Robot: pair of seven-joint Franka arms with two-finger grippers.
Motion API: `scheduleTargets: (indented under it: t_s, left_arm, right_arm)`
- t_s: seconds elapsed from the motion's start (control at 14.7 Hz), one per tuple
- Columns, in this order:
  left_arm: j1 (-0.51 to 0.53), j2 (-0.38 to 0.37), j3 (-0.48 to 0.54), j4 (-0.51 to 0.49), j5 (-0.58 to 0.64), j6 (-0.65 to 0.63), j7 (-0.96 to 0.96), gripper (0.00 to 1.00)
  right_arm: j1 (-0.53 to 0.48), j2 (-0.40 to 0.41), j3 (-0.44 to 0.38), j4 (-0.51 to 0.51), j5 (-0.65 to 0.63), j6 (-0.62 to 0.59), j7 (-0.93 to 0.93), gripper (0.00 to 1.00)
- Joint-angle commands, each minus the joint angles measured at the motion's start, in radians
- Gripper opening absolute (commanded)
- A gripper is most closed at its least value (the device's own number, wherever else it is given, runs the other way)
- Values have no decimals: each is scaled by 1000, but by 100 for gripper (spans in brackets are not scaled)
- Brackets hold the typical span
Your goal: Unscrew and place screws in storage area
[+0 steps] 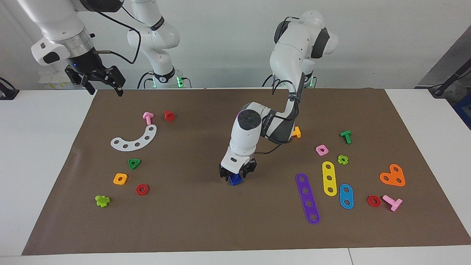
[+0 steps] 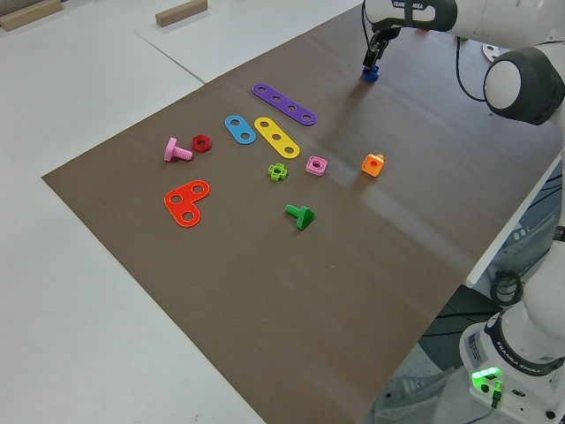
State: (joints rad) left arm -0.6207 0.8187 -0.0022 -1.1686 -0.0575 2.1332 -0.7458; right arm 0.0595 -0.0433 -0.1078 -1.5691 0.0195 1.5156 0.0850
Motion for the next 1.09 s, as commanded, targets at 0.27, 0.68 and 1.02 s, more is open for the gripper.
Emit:
scheduleTargets:
  t_s: [0.27,0.68,1.02]
  left_arm:
    - [-16,-3,19,-9,54,19,-21,66]
    - [-16,-3,19,-9,54,17,-20,54]
    - [-14,-3,19,-17,56,19,-17,46]
  right_arm:
    - [-3,-23,-1,-25,20,3,-28,100]
    - [-3,-23,-1,-25,20,3,-28,100]
    - [-3,-23,-1,-25,20,3,-28,100]
